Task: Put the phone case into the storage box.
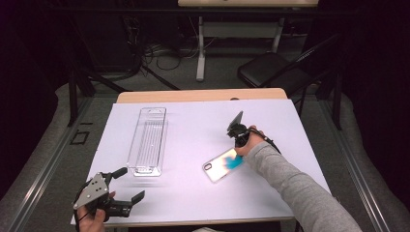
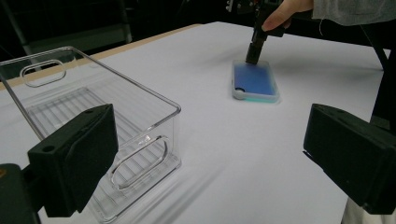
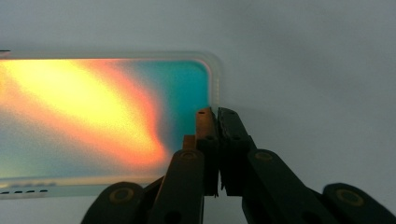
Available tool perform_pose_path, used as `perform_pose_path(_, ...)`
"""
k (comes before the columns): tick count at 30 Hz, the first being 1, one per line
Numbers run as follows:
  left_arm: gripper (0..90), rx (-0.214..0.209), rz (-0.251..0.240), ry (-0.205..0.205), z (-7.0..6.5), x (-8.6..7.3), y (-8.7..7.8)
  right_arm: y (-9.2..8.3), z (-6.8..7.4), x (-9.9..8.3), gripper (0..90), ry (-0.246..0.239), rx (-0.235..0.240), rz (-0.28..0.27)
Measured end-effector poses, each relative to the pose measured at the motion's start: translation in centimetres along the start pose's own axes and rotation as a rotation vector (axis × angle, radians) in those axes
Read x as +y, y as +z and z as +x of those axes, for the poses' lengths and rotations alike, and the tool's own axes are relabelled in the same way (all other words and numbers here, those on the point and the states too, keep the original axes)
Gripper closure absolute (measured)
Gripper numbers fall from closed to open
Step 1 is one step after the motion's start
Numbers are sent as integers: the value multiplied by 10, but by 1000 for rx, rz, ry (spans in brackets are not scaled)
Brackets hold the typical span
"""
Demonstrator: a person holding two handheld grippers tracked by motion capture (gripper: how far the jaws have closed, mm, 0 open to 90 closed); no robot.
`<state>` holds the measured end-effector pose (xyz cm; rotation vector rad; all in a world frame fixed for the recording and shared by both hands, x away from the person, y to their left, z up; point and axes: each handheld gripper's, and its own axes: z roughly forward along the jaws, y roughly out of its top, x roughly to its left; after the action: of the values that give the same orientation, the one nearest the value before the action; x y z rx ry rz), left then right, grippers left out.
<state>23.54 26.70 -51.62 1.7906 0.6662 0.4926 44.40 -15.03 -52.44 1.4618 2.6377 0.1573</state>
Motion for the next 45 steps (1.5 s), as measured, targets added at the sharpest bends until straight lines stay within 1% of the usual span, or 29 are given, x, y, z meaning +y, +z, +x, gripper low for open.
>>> perform_pose_path(1,34,0,0,1,0,0,0,0,1,0,882,17,-1,2)
perform_pose_path(2,34,0,1,2,0,0,0,1,1,0,882,13,-3,-8)
perform_pose_path(5,34,0,1,3,0,0,0,0,2,1,884,29,-16,11)
perform_pose_path(9,34,-3,1,1,0,0,0,-1,1,3,886,41,-18,32)
perform_pose_path(13,34,-2,1,1,0,0,0,0,1,2,887,55,-12,23)
perform_pose_path(15,34,-3,-1,0,1,0,0,0,2,2,888,55,-12,19)
perform_pose_path(16,34,-3,-2,0,1,0,0,1,2,2,888,58,-8,6)
perform_pose_path(22,34,-4,-1,0,1,0,0,0,1,3,889,59,-12,29)
perform_pose_path(26,34,-2,-1,0,1,0,0,0,1,3,889,60,-13,24)
perform_pose_path(44,34,-1,-1,-1,1,-1,0,-1,-1,4,891,76,1,35)
perform_pose_path(45,34,0,-1,-1,1,-1,0,1,-1,3,891,85,9,14)
